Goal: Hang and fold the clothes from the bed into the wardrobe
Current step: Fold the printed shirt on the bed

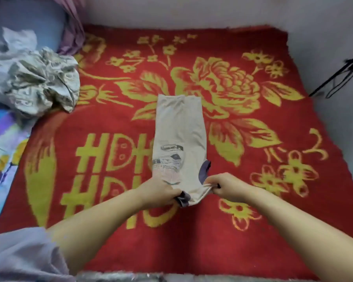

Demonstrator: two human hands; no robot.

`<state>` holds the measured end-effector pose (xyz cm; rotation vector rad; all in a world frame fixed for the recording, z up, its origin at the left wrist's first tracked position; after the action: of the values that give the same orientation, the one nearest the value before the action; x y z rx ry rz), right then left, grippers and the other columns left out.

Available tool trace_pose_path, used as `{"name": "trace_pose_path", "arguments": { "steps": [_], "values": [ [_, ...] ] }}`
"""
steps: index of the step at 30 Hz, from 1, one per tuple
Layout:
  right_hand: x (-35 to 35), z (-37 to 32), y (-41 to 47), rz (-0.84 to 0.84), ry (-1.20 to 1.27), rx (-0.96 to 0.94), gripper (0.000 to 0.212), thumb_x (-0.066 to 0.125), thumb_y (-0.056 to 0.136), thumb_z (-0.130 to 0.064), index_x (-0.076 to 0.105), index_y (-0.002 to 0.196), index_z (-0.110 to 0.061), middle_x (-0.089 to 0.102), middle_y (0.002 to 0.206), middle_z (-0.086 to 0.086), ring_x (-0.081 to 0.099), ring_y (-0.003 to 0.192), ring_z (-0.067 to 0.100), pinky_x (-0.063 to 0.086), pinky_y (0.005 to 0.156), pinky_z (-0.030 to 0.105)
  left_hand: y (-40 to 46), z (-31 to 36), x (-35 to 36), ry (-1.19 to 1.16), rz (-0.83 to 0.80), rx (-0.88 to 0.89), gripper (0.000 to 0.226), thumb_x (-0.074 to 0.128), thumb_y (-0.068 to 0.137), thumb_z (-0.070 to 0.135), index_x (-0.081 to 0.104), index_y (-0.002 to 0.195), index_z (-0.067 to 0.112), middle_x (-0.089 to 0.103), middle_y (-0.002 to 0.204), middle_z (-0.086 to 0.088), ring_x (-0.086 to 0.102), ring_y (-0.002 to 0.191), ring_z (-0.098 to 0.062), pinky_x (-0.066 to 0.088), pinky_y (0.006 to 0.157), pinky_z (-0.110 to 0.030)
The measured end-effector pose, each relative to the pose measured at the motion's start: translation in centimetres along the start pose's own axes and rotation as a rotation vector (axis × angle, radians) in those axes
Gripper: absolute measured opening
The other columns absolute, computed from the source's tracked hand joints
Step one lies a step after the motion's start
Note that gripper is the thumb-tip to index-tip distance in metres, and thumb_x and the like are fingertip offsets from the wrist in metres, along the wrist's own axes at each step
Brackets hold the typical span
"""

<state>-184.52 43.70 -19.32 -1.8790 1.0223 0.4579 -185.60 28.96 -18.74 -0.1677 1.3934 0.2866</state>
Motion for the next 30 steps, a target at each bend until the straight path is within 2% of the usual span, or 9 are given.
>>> {"name": "trace_pose_path", "arguments": {
  "steps": [3,7,11,13,16,22,26,28,30],
  "values": [
    [10.8,2.7,0.6,-0.164,-0.008,-0.010,0.025,0.054,0.084,-0.006,0.068,0.103,-0.015,0.070,0.098,0.001,0.062,0.091,0.017,0.039,0.074,0.027,-4.9,3.9,11.5,-0.206,-0.255,-0.034,0.023,0.048,0.084,0.047,0.057,0.088,0.025,0.063,0.058,0.003,0.064,0.051,-0.016,0.045,0.041,-0.018],
    [19.6,4.2,-0.2,-0.320,-0.033,-0.020,0.026,0.050,0.084,-0.009,0.065,0.105,-0.014,0.069,0.105,0.006,0.060,0.099,0.027,0.035,0.072,0.031,-9.5,7.1,17.8,-0.348,-0.477,-0.126,0.032,0.035,0.081,0.050,0.061,0.088,0.031,0.059,0.049,0.007,0.055,0.038,-0.008,0.025,0.033,-0.015],
    [22.4,3.8,-0.2,-0.437,-0.025,-0.051,0.012,0.049,0.084,-0.009,0.059,0.091,-0.010,0.066,0.095,0.011,0.056,0.083,0.026,0.029,0.066,0.032,-10.4,7.3,19.7,-0.422,-0.547,-0.223,0.032,0.040,0.093,0.045,0.060,0.097,0.020,0.070,0.089,-0.007,0.066,0.085,-0.028,0.041,0.062,-0.030],
    [21.5,3.9,1.0,-0.435,0.028,-0.037,0.009,0.049,0.081,-0.006,0.057,0.086,-0.006,0.064,0.089,0.014,0.049,0.076,0.020,0.030,0.065,0.034,-9.7,5.5,19.2,-0.497,-0.567,-0.319,0.034,0.045,0.096,0.047,0.062,0.108,0.020,0.069,0.104,-0.005,0.062,0.098,-0.026,0.039,0.070,-0.030],
    [17.6,4.9,4.4,-0.308,0.134,0.022,0.002,0.050,0.081,-0.012,0.052,0.081,-0.012,0.060,0.080,0.009,0.051,0.076,0.019,0.036,0.067,0.035,-7.8,0.2,17.9,-0.510,-0.549,-0.450,0.044,0.041,0.092,0.058,0.061,0.121,0.033,0.066,0.120,0.005,0.059,0.109,-0.017,0.043,0.076,-0.026],
    [9.1,9.3,13.5,0.047,0.279,0.216,0.024,0.061,0.090,-0.021,0.057,0.112,-0.013,0.056,0.087,-0.001,0.053,0.085,0.018,0.032,0.064,0.025,-0.8,-13.3,16.8,-0.228,-0.464,-0.628,0.043,0.040,0.095,0.054,0.063,0.106,0.018,0.068,0.105,-0.008,0.063,0.096,-0.029,0.044,0.068,-0.032],
    [8.6,12.8,16.4,0.261,0.143,0.381,0.042,0.060,0.092,-0.028,0.046,0.128,-0.010,0.054,0.114,0.011,0.052,0.108,0.031,0.044,0.086,0.039,-0.5,-18.0,18.8,-0.170,-0.342,-0.944,0.048,0.048,0.092,0.053,0.050,0.122,0.015,0.057,0.119,-0.009,0.052,0.110,-0.029,0.042,0.079,-0.037],
    [8.1,11.4,15.2,0.462,-0.061,0.290,0.048,0.057,0.091,-0.026,0.044,0.134,-0.010,0.049,0.130,0.015,0.045,0.120,0.035,0.041,0.095,0.048,-1.0,-16.2,18.7,-0.034,-0.188,-0.883,0.057,0.044,0.091,0.051,0.044,0.132,0.012,0.052,0.128,-0.011,0.044,0.117,-0.028,0.041,0.092,-0.042],
    [9.7,7.8,13.2,0.547,-0.215,0.016,0.055,0.055,0.085,-0.032,0.044,0.134,-0.012,0.047,0.137,0.016,0.040,0.128,0.034,0.041,0.098,0.054,-1.8,-11.0,19.0,0.005,-0.058,-0.635,0.068,0.039,0.086,0.052,0.040,0.138,0.008,0.049,0.138,-0.016,0.037,0.128,-0.027,0.039,0.102,-0.051]
  ]
}}
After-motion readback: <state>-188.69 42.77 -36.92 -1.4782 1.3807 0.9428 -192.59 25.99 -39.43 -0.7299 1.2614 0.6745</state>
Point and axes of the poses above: each hand's wrist, its own y-axis towards the middle knuckle, its own x-axis out of the palm, z = x × y, the point moved 9 cm from there along y, towards the middle knuckle
